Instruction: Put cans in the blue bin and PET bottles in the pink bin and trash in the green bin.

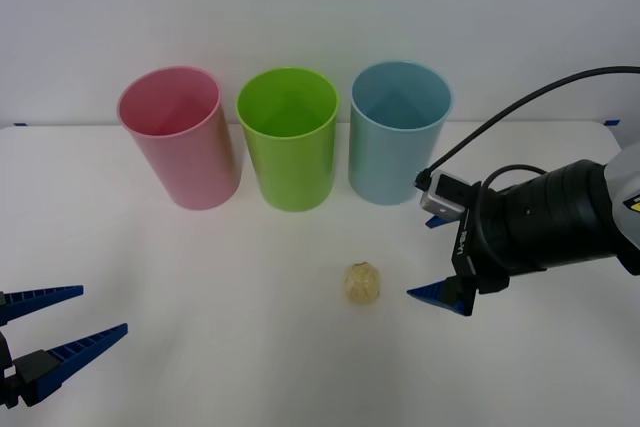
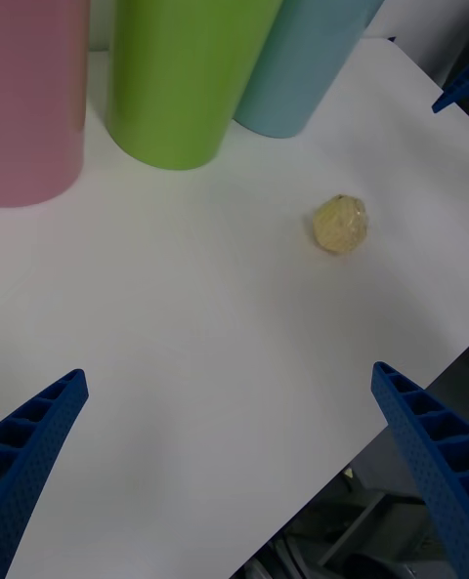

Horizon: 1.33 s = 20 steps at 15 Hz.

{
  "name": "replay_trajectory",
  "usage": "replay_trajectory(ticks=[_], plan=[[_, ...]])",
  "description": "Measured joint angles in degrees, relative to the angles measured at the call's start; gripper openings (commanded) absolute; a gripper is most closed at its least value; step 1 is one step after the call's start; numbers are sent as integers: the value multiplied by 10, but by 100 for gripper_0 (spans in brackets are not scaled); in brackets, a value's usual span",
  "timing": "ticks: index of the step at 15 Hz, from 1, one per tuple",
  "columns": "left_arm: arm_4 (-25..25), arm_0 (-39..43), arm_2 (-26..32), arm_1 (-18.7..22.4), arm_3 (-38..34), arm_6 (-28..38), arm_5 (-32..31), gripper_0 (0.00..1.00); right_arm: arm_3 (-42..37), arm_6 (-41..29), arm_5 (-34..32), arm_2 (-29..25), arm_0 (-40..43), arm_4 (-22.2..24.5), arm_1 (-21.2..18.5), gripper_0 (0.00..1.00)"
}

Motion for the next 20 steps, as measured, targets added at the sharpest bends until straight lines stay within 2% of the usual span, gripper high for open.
replay_trajectory(ticks=[6,10,16,20], plan=[[0,0,0,0,0,0,0,100,58,1,1,46,-36,34,57,100],[0,0,0,0,0,0,0,100,89,1,1,70,-52,81,95,100],[0,0,0,0,0,0,0,100,122,-1,1,98,-60,116,130,100],[0,0,0,0,0,0,0,100,147,-1,1,107,-60,159,161,100]])
